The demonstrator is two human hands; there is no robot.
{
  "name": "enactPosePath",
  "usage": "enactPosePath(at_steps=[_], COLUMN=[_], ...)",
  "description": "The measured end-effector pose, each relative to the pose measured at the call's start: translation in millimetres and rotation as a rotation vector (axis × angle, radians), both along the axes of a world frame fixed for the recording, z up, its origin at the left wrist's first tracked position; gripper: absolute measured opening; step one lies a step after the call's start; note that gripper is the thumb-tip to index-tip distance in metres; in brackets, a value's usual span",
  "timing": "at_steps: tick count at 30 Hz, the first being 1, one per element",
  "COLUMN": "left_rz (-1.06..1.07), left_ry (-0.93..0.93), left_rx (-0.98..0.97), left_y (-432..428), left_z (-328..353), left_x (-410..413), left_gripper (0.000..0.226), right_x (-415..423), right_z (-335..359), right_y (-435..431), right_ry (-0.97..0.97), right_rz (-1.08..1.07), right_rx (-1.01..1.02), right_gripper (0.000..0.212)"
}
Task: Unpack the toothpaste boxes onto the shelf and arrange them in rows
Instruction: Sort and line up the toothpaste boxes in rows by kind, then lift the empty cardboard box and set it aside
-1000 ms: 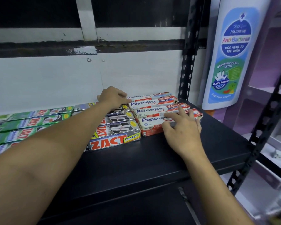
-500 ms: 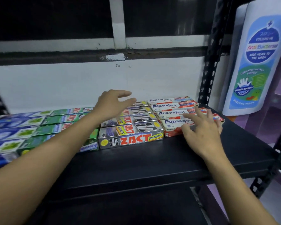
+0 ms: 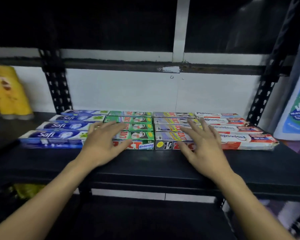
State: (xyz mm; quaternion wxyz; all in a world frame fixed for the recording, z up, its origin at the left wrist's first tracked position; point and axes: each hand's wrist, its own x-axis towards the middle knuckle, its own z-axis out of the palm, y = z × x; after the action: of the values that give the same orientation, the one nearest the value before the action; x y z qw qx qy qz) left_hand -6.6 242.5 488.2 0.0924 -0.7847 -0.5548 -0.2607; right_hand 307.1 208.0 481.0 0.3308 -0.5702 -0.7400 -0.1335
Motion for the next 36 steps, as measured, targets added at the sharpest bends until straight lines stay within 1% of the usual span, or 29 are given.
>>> enactPosePath(at_steps=[2, 3, 6, 8, 12, 17, 22, 24, 26, 28, 30, 31, 33, 34, 36], left_rz=[-0.012, -0.013, -0.02, -0.037, -0.05, -0.065, -0.049, -0.042, -0.042, -0.028, -0.021, -0.028, -0.071, -0.096, -0.129], left_ry=[0.053, 0.051, 0.023, 0.023, 0.031, 0.044, 0.037, 0.027, -0.007, 0.018, 0.111, 0.129, 0.097, 0.087, 0.105], left_rx=[-0.012, -0.009, -0.006, -0.03, -0.081, -0.091, -0.082, -0.071, -0.019, 0.087, 0.265, 0.376, 0.55, 0.585, 0.567], left_y=[-2.2, -2.1, -1.1, 0.5, 4.1, 2.9, 4.5, 3.2, 0.0, -8.8, -27.4, -41.2, -72.4, -87.0, -111.1], left_z=[-7.2, -9.1, -10.7, -11.9, -12.5, -11.5, -11.1, -12.3, -10.6, -6.2, -6.4, -9.6, -22.8, -32.5, -54.8], left_x=[-5.3, -7.0, -8.5, -8.3, -8.4, -8.0, -6.6, -6.2, -6.2, -5.1, -2.8, -1.2, 3.3, 5.3, 6.8], left_gripper=[0.073, 0.073, 0.069, 0.068, 0.059, 0.054, 0.053, 0.057, 0.059, 0.05, 0.039, 0.032, 0.023, 0.022, 0.024], right_x=[-28.6, -37.9, -46.1, -43.8, -41.4, -42.0, -44.2, -45.5, -47.4, -51.3, -59.4, -65.2, -77.2, -81.8, -87.2], right_z=[-2.6, -4.8, -12.5, -13.9, -14.8, -14.5, -14.6, -14.1, -9.9, -5.9, -8.1, -11.7, -24.7, -33.8, -57.2], right_y=[8.5, 12.1, 18.3, 20.9, 24.4, 23.7, 22.9, 19.1, 11.7, -1.1, -24.0, -39.3, -72.7, -88.0, -109.9], right_ry=[-0.025, -0.024, -0.004, -0.001, -0.018, -0.028, -0.035, -0.034, 0.002, 0.071, 0.128, 0.151, 0.189, 0.199, 0.202], right_rz=[0.023, 0.03, 0.067, 0.078, 0.05, 0.022, 0.017, 0.022, 0.025, 0.044, 0.082, 0.115, 0.171, 0.189, 0.213], right_rx=[-0.074, -0.12, -0.218, -0.259, -0.267, -0.262, -0.257, -0.229, -0.157, -0.081, -0.002, 0.038, 0.086, 0.092, 0.073], right_gripper=[0.052, 0.051, 0.043, 0.041, 0.048, 0.049, 0.049, 0.047, 0.047, 0.046, 0.042, 0.041, 0.038, 0.037, 0.035])
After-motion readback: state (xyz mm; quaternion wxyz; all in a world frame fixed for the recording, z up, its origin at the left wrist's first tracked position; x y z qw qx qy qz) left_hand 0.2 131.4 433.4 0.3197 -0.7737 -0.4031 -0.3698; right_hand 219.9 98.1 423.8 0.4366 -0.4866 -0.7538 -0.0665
